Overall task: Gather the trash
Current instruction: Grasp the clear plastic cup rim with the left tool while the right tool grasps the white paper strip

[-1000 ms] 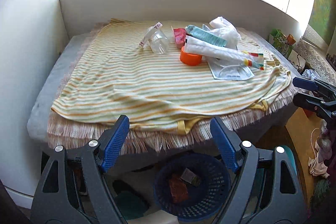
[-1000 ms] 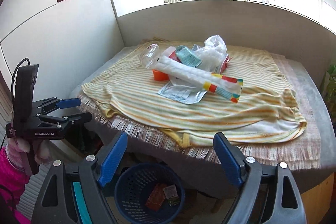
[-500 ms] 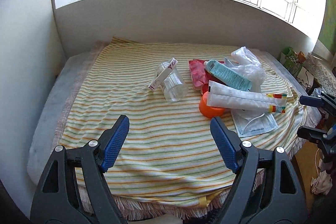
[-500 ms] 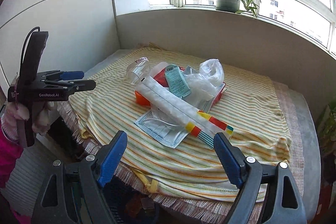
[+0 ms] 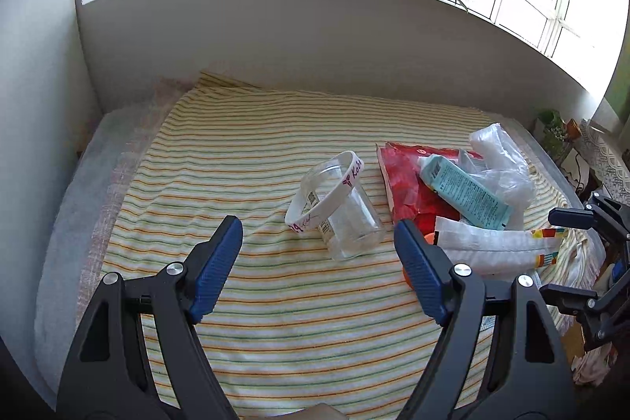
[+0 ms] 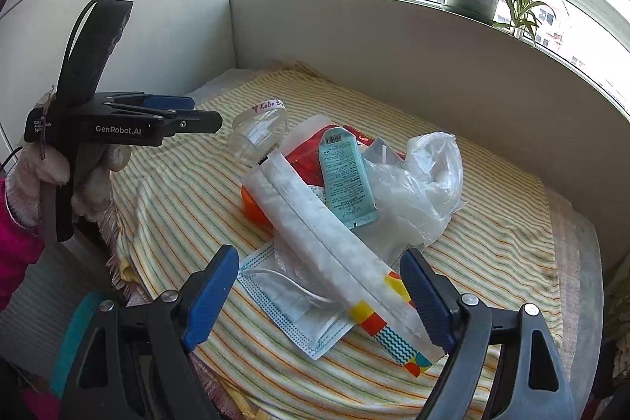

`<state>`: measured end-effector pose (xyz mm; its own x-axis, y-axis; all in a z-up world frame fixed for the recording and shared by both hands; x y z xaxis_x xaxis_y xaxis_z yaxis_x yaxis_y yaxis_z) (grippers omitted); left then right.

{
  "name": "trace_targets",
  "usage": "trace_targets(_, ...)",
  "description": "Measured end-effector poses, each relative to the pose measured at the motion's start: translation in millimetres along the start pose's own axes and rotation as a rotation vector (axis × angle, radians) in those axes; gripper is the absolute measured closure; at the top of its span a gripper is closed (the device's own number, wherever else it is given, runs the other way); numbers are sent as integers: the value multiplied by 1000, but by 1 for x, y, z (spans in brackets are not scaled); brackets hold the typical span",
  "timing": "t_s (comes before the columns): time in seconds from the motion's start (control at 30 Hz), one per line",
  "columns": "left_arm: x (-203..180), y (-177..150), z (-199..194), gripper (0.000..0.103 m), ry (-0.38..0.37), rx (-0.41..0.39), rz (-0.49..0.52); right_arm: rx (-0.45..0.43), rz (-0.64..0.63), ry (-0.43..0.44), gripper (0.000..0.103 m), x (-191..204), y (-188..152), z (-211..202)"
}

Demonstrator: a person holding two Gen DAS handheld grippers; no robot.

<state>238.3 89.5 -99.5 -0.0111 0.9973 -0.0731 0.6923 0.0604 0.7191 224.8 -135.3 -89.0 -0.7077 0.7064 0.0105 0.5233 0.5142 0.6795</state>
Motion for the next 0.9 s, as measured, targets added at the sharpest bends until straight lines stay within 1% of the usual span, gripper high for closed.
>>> trace_targets(0.1,1,5,11,24,-1,9,5,20,-8,1,17,-2,1,7)
trace_targets(0.13,0,6,15,27,-1,13,8,24,-12,-1,17,-2,0,8)
trace_targets(0.17,0,7,19,33,-2,17,10,28,-17,-5,17,-2,1,10)
trace_targets(0.23,0,10,25,39,2,25,14,36,-28,-9,17,-1,2,13)
trace_targets(0.33,0,14,33,41,-9,30,15,48,-47,-14,18,1,3,16)
trace_targets(0.47,4,18,42,54,-52,38,-7,63,-83,-26,19,6,4,21)
trace_targets(0.5,6,19,43,56,-59,38,-17,67,-92,-32,20,7,4,22)
trace_targets(0.57,7,20,45,63,-75,36,-31,76,-103,-37,25,7,6,29)
trace_targets(0.6,7,22,46,65,-85,34,-37,79,-106,-39,25,6,6,30)
trace_targets(0.67,8,24,49,73,-102,35,-53,86,-110,-42,29,6,6,33)
trace_targets(0.7,9,25,48,74,-105,34,-58,91,-112,-43,30,6,6,35)
trace_targets(0.73,9,26,48,78,-107,31,-59,97,-115,-43,34,6,6,37)
trace_targets(0.77,8,29,48,85,-107,25,-62,102,-116,-43,37,5,5,39)
trace_targets(0.83,10,33,49,94,-108,17,-75,111,-118,-42,41,5,4,43)
trace_targets(0.87,12,34,48,96,-112,14,-82,115,-118,-40,44,5,4,44)
trace_targets(0.9,14,35,47,97,-116,11,-90,117,-118,-36,44,5,4,45)
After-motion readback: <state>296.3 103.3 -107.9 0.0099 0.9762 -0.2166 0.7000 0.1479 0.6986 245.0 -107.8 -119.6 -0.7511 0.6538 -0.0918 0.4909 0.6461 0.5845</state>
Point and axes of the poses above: each gripper's, at about its wrist camera, not at the fingertips, and z roughly the way its jaws point, x to its left, y to its top, the point moved 2 cm from there along z, roughly the way its jaws point, and after that the axes turned 4 degrees about z, right-handed, at the moved point
